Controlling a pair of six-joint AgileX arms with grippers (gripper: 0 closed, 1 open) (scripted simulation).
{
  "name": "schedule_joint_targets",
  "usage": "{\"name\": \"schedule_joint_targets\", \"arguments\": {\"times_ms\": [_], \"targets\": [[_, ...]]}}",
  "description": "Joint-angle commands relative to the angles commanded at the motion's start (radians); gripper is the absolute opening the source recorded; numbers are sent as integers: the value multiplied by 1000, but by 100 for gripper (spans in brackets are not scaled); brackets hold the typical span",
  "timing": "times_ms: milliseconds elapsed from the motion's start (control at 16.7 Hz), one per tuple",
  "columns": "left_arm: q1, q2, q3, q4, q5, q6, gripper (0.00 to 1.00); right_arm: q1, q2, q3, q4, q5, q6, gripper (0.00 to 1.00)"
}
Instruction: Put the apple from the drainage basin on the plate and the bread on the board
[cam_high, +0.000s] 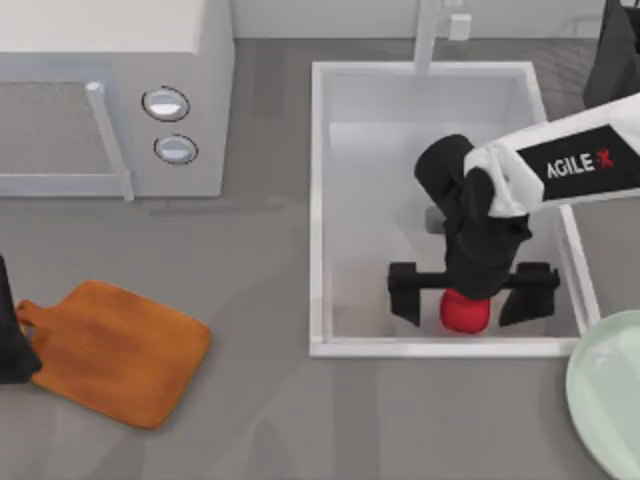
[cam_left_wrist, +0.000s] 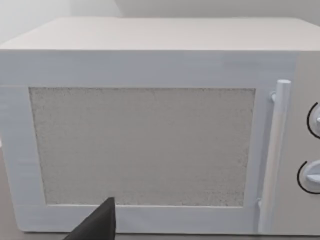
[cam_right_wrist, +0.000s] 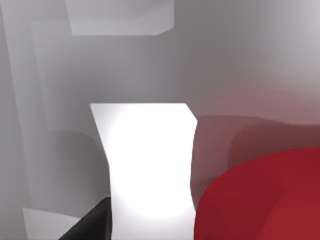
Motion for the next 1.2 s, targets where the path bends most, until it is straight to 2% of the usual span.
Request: {"name": "schedule_joint_targets", "arguments": {"times_ms": [120, 900, 1200], "targets": [[0, 0, 0, 0, 0, 0, 100, 0, 0, 0, 0, 0, 0, 100], [0, 0, 0, 0, 0, 0, 100, 0, 0, 0, 0, 0, 0, 2], [0, 0, 0, 0, 0, 0, 100, 0, 0, 0, 0, 0, 0, 0]]}}
